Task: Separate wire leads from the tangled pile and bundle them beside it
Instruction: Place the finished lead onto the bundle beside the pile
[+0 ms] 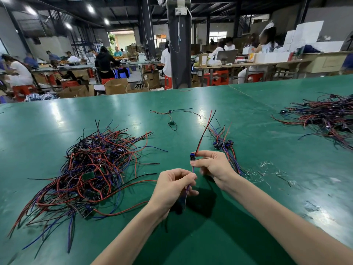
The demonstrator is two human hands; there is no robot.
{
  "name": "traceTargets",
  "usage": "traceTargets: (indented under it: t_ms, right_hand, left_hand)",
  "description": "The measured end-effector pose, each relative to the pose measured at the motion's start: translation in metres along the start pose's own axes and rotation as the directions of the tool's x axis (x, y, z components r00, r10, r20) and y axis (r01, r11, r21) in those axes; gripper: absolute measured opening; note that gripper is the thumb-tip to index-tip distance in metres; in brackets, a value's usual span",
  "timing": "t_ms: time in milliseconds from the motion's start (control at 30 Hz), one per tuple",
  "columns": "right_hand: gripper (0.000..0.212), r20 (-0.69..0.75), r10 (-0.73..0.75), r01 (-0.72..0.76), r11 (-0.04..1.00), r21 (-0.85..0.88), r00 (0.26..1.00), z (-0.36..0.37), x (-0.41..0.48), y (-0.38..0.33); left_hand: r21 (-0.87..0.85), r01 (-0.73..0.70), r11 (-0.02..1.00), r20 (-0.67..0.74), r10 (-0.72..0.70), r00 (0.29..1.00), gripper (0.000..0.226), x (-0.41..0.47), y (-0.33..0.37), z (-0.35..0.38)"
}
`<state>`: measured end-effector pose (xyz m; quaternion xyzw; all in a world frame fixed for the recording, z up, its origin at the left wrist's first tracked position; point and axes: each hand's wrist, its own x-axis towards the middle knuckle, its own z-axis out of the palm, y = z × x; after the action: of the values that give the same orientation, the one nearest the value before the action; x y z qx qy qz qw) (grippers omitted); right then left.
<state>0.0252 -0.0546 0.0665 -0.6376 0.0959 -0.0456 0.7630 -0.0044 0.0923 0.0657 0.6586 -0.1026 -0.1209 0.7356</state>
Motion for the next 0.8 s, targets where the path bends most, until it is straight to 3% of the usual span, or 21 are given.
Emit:
traceTargets:
  t_ms: [367,467,633,800]
  right_hand:
    - [0.025,0.014,0.023,-0.024,0.997,0.08,1.0,-0.005,0.007,0.001]
    - [0.024,0.021,0.003,-0.004,0.999,0.036,1.0,-0.005,0.009,0.003]
    - [0.023,-0.039,-0.059,0.057,0.998,-0.041,0.998,-0.008,0.018,0.01]
    - [0.023,-0.048,-0.124,0.109,0.966,-0.233,0.991,-0.004,0.021,0.019]
  left_hand:
    - [0.132,-0.024,0.991,0.144,0.005,0.99,0.017,-0.004,0.011,-0.006]
    - [0.148,-0.019,0.989,0.188,-0.009,0.982,0.021,-0.002,0.014,-0.008]
    - [0.209,-0.062,0.976,0.287,-0.001,0.958,0.008,0.003,0.018,-0.021]
    - [0.238,-0.038,0.97,0.236,-0.02,0.972,0.018,-0.002,0.009,-0.034]
